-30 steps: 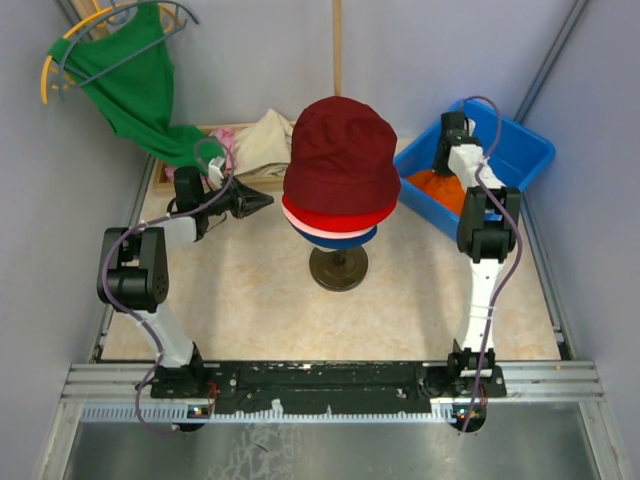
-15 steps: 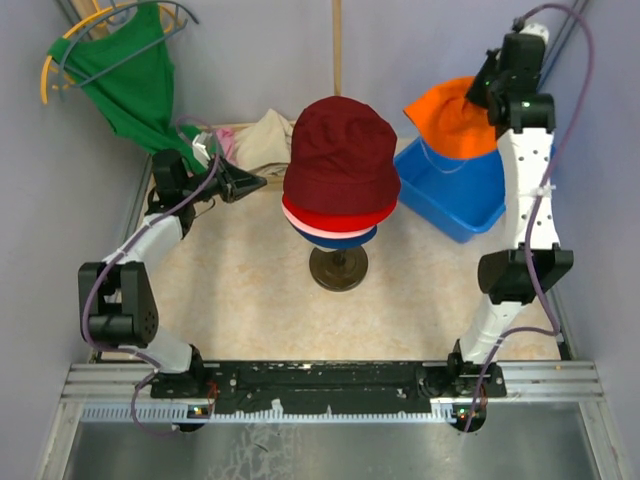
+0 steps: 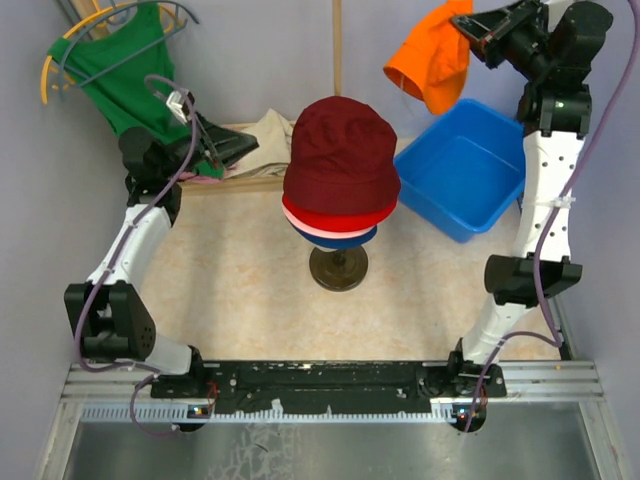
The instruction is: Stack the hats
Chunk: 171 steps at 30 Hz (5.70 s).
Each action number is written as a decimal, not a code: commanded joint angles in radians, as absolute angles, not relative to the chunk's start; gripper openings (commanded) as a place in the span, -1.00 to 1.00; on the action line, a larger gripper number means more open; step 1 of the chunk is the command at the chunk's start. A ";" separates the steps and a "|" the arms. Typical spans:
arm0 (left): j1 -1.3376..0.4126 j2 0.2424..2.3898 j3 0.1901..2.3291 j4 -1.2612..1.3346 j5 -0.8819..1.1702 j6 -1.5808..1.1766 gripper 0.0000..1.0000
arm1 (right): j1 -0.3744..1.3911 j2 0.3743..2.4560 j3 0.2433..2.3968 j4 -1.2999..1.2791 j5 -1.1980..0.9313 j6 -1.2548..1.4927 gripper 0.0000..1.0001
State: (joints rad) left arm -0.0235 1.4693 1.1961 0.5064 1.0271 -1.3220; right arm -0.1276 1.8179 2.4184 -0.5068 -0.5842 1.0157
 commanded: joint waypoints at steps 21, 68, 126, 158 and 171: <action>-0.173 1.537 1.778 0.833 0.804 -2.131 0.97 | 0.243 2.001 2.588 0.453 -0.628 1.658 -1.00; -0.491 1.693 1.915 0.572 0.696 -1.762 0.26 | 0.299 1.819 2.416 0.453 -0.676 1.444 -1.00; -0.276 1.686 2.024 0.395 0.795 -1.362 -0.93 | 0.175 1.689 2.416 -0.245 -0.894 1.281 -1.00; -0.250 1.324 1.429 0.340 0.788 -1.232 -0.93 | 0.079 1.558 2.265 -0.341 -0.855 1.159 0.07; -0.248 1.373 1.427 0.370 0.815 -1.252 -0.92 | -0.037 1.407 1.825 -0.244 -0.940 1.104 0.11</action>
State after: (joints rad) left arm -0.2550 1.3598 1.4258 0.3325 0.7986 -1.2530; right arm -0.0368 1.4029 1.8969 -0.3496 -0.8955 1.1038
